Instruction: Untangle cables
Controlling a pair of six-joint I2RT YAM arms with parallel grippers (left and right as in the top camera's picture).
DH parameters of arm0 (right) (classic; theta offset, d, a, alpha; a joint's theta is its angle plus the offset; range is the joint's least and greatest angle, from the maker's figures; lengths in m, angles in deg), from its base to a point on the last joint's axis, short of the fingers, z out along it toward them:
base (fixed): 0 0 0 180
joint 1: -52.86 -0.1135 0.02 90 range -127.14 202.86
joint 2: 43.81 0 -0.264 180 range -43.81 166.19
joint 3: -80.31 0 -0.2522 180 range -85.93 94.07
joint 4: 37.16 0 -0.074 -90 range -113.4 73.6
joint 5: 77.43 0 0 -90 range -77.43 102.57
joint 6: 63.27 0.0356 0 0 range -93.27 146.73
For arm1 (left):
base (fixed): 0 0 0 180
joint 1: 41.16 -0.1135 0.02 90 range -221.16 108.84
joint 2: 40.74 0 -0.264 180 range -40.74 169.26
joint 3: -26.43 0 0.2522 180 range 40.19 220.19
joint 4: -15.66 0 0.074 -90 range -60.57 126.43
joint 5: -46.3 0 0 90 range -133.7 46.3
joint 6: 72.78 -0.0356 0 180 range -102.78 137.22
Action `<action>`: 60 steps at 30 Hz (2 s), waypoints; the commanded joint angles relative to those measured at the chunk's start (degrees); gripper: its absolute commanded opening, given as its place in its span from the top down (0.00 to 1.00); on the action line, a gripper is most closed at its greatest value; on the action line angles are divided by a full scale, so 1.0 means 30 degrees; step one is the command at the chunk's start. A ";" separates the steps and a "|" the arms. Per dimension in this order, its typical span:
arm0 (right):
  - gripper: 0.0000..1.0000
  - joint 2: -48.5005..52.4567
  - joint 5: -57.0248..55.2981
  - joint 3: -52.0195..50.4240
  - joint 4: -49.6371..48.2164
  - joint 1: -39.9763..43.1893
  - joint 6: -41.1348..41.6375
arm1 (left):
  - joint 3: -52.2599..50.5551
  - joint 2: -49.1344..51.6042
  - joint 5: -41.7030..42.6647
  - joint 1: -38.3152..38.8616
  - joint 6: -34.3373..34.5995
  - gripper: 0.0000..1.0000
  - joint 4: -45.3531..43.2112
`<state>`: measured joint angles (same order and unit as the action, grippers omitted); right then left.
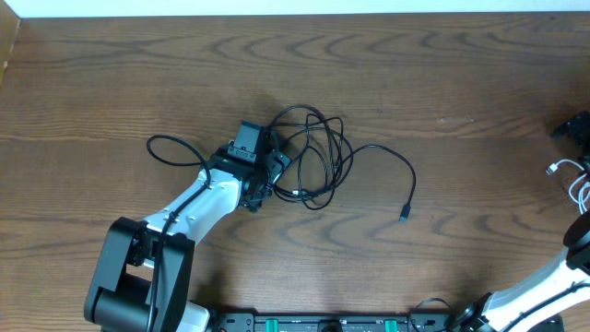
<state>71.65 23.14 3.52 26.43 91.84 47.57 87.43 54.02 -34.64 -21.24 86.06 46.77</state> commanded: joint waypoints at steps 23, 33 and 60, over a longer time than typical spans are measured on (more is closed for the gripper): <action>0.40 -0.3089 0.0401 -0.0007 0.6885 -0.0153 0.5136 | -0.1639 0.1741 -0.0197 -0.0080 0.0226 0.05 0.0911; 0.20 -0.3089 -0.0787 -0.0080 0.6987 -0.0328 0.5180 | -0.1639 0.1741 -0.0197 -0.0080 0.0226 0.05 0.0911; 0.30 -0.3075 -0.7992 -0.9260 -0.5100 -0.1632 1.0666 | -0.1639 0.1741 -0.0197 -0.0080 0.0226 0.05 0.0911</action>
<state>62.34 0.98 -21.66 14.19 86.83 80.70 87.43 54.02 -34.64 -21.24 86.06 46.77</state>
